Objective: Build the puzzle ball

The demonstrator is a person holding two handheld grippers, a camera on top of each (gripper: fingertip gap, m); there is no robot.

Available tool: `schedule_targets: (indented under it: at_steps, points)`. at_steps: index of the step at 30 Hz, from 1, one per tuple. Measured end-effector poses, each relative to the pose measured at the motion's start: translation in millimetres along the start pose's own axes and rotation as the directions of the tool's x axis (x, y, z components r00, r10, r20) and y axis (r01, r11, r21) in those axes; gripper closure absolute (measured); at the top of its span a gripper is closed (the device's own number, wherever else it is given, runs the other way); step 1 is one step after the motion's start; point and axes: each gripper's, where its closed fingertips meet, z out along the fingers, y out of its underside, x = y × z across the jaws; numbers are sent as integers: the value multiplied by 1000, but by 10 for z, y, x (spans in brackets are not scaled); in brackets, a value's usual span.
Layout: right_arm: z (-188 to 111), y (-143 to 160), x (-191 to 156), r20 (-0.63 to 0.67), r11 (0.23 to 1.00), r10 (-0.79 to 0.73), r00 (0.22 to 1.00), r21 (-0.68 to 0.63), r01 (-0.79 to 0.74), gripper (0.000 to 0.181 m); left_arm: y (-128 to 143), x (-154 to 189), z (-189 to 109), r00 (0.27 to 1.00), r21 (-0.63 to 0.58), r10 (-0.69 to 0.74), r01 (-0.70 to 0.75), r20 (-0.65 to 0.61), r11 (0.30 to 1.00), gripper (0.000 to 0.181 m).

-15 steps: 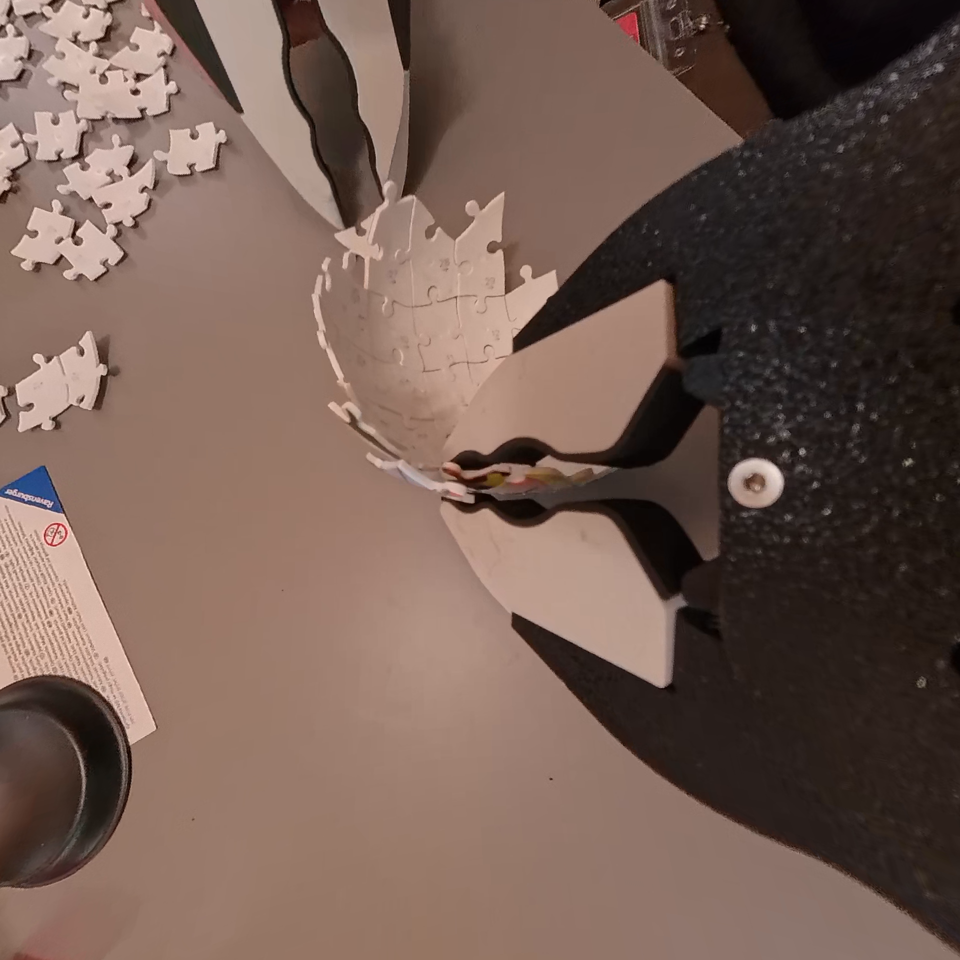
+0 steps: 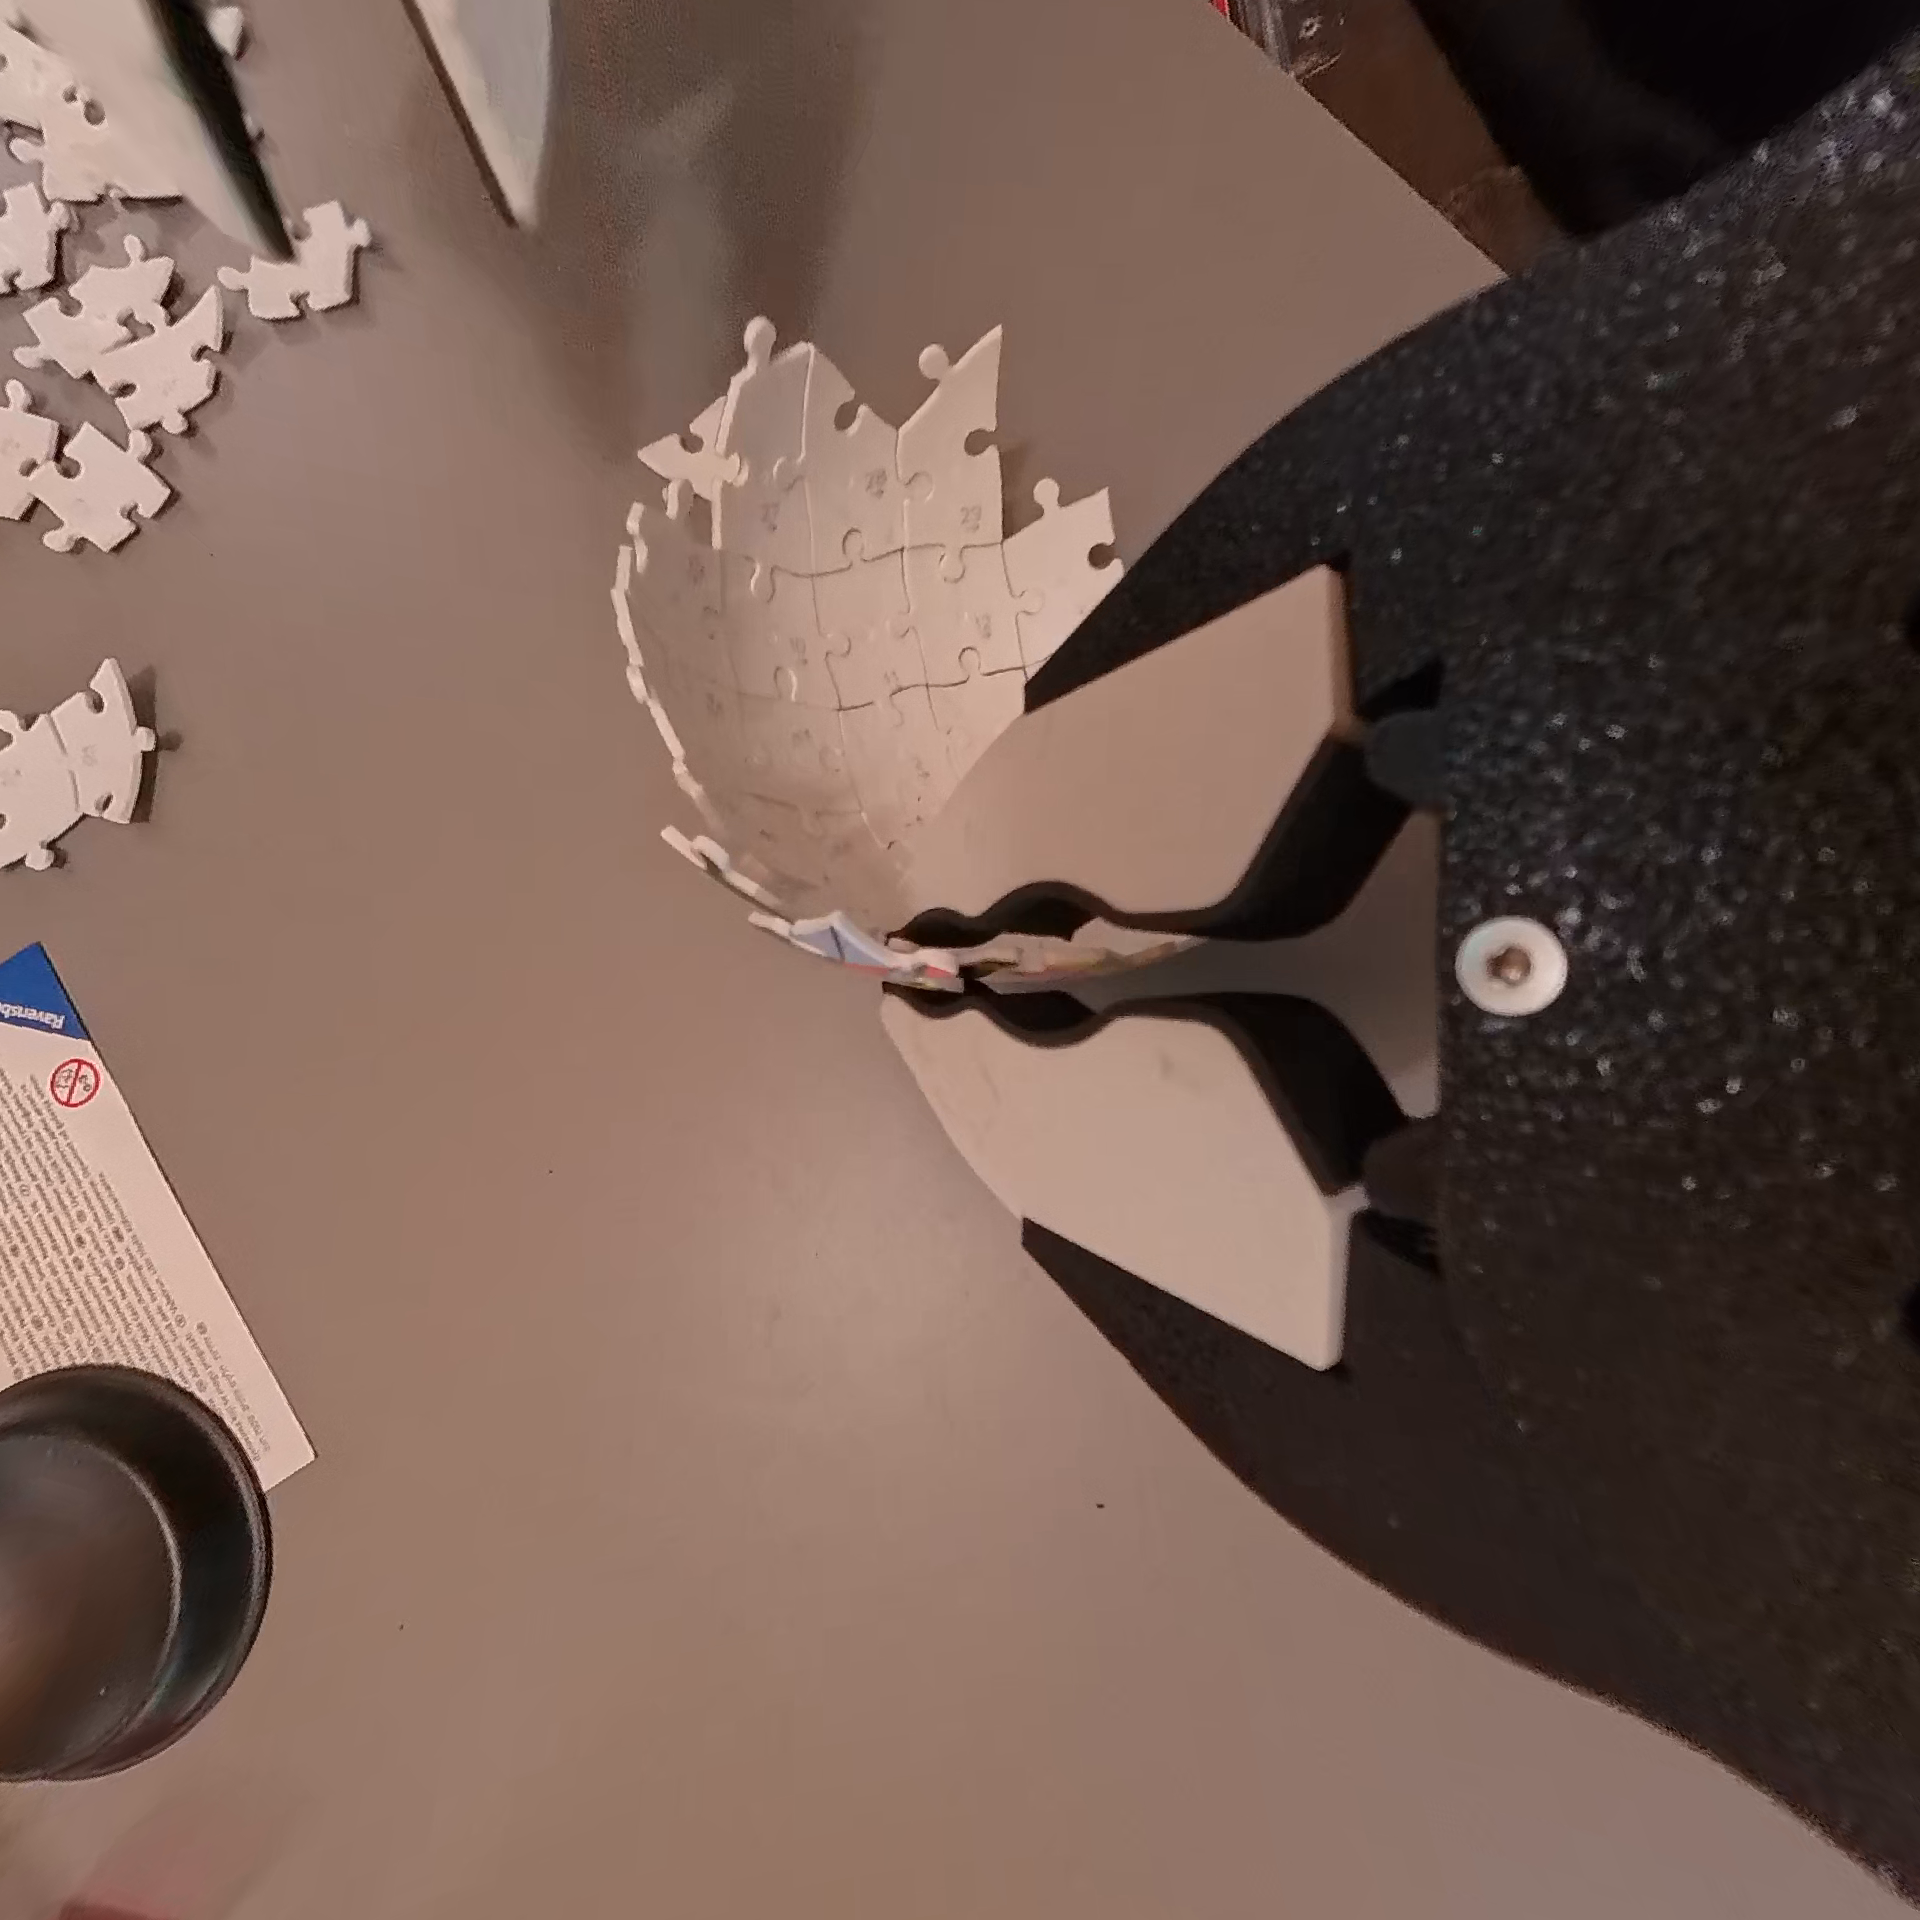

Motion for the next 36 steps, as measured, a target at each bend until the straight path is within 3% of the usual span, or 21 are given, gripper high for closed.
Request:
schedule_targets:
  at_steps: [2,5,10,15,36]
  points:
    - [54,-290,-88,72,998,-32,997,61,27,149,-7,11,1,1000,-1,9,-9,4,1000,177]
    - [277,-474,-133,124,991,-132,983,15,132,141,-14,12,10,1000,-2,15,-15,12,1000,177]
    - [677,-535,-220,263,971,-198,944,-77,225,138,-18,20,35,1000,-3,20,-20,11,1000,177]
    - [871,-498,-305,353,953,-225,908,-113,280,147,-24,25,60,1000,-6,24,-24,1,1000,177]
    - [923,-382,-206,324,930,-268,907,-157,331,177,-94,23,119,997,12,36,-35,-70,999,176]
